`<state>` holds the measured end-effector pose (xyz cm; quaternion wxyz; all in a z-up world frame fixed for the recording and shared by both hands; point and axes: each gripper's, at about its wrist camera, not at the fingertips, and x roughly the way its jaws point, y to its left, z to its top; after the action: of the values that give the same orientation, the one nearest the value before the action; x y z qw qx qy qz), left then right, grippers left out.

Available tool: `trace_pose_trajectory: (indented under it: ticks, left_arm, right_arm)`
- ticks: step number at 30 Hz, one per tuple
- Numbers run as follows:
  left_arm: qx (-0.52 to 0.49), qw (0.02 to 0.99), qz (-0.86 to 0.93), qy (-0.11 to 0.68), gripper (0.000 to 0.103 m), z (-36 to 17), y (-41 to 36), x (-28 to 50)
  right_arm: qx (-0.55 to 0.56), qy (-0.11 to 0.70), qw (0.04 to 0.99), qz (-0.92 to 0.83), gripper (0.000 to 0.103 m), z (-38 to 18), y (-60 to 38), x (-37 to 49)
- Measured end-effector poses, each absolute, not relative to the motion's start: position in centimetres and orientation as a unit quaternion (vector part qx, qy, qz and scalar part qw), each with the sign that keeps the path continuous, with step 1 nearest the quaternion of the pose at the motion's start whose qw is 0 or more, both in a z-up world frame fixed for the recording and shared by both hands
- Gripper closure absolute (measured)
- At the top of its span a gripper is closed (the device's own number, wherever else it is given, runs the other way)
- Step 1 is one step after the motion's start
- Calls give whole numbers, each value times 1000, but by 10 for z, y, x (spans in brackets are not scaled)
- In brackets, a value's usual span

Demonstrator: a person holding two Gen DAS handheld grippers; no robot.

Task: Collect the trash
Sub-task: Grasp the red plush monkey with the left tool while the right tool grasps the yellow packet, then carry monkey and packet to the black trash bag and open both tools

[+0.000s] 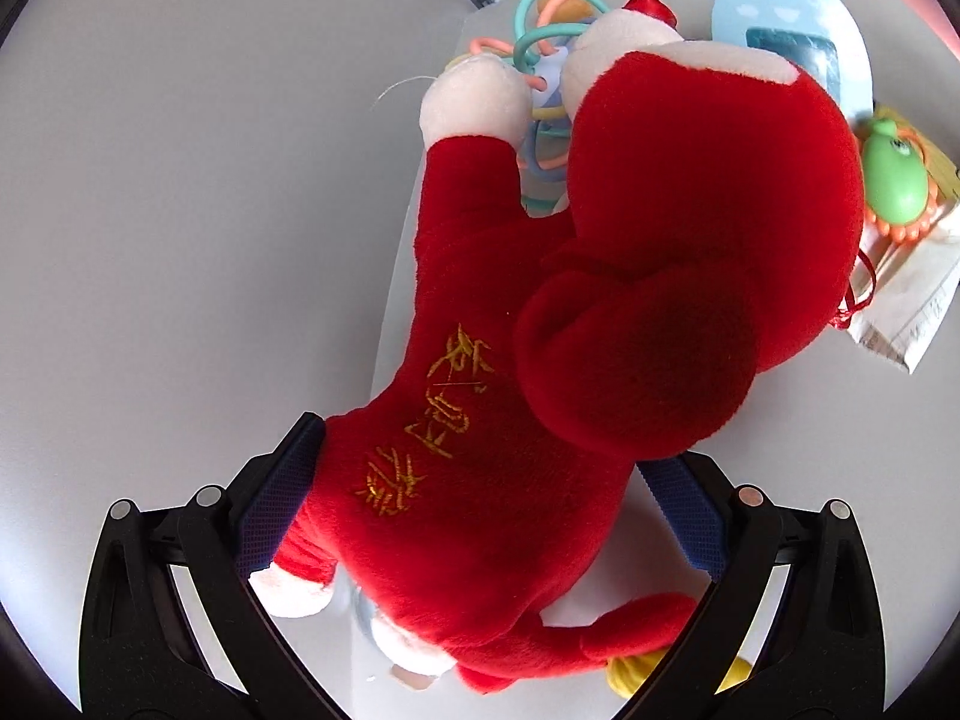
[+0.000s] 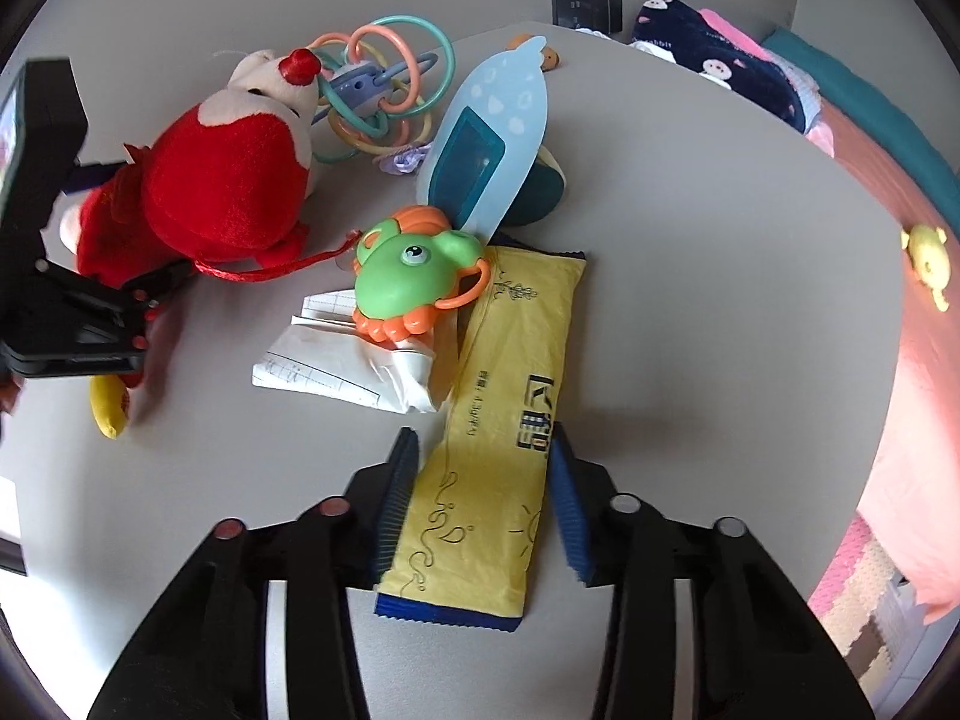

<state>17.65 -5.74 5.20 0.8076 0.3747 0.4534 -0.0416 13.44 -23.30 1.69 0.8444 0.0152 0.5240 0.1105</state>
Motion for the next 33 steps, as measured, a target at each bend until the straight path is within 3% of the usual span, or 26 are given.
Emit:
trace_pose_trajectory:
  ticks: [6,12,18,24,33]
  left_arm:
    - [298,844,-39,444,24,70,-45,166]
    - [163,884,-37,436,32,114,-11,155]
    - [93,908,-64,402,34,161,-4,122]
    - [86,917,-96,377,34,195,-27,96]
    - [108,912,-147,368,33,196,-113,116]
  right_arm:
    - [25,518,847,118,72,23,-237,131]
    - [34,503,855,123,77,37,-243,124]
    - [48,483,865,130,78,57,-252,116]
    - [63,459,877,132,78,81,-267,108]
    - [77,430,893,104,78,108,-317,93]
